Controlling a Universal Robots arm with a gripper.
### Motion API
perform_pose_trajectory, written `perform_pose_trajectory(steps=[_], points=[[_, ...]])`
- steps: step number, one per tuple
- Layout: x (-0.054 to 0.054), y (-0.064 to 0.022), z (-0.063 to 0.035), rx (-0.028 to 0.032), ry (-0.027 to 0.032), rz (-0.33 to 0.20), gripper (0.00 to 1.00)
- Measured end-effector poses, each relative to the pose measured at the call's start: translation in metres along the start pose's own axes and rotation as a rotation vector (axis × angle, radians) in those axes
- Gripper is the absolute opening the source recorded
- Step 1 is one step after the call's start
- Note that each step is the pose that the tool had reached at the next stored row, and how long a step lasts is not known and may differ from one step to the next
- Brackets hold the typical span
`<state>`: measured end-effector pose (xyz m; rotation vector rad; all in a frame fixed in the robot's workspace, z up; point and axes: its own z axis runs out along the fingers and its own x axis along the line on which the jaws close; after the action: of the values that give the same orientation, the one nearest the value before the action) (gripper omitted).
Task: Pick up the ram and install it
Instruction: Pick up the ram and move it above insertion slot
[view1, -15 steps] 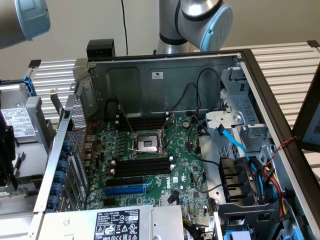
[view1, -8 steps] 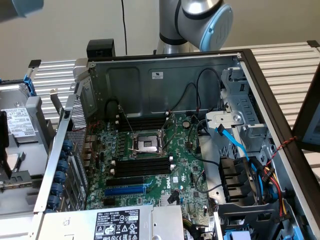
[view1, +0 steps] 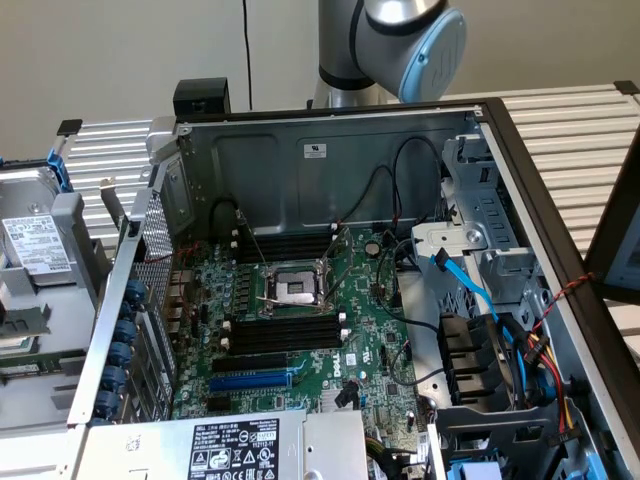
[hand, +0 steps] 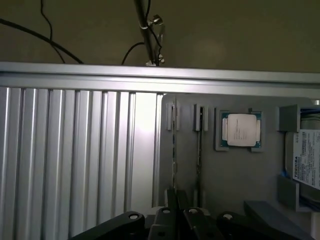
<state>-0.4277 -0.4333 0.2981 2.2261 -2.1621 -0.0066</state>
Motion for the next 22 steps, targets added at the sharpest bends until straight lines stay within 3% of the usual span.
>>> perform_pose_trajectory(steps=[22], points=[[0.002, 0.003, -0.1, -0.0006, 0.0002, 0.026, 0.12]])
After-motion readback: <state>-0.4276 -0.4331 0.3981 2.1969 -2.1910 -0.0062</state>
